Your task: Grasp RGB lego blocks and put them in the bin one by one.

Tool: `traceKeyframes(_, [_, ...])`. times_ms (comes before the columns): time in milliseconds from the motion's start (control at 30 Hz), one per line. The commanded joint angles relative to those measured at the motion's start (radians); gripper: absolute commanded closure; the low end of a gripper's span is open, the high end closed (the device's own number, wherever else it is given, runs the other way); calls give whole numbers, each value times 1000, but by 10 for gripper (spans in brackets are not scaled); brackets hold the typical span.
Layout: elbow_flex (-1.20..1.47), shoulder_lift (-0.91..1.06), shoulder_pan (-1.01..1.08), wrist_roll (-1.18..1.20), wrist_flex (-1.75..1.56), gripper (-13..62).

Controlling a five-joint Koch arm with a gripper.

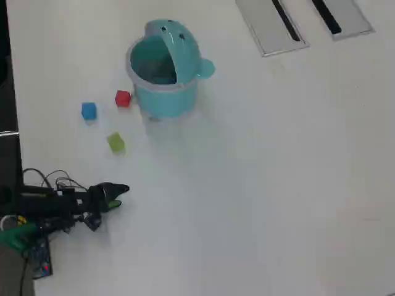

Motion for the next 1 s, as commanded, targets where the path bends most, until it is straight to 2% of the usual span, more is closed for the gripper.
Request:
traceKeyframes(0, [72,67,-5,-11,101,148])
traceKeyframes(700, [72,67,5,-3,69,149])
traceKeyframes(967, [72,67,-5,-3,-95,165])
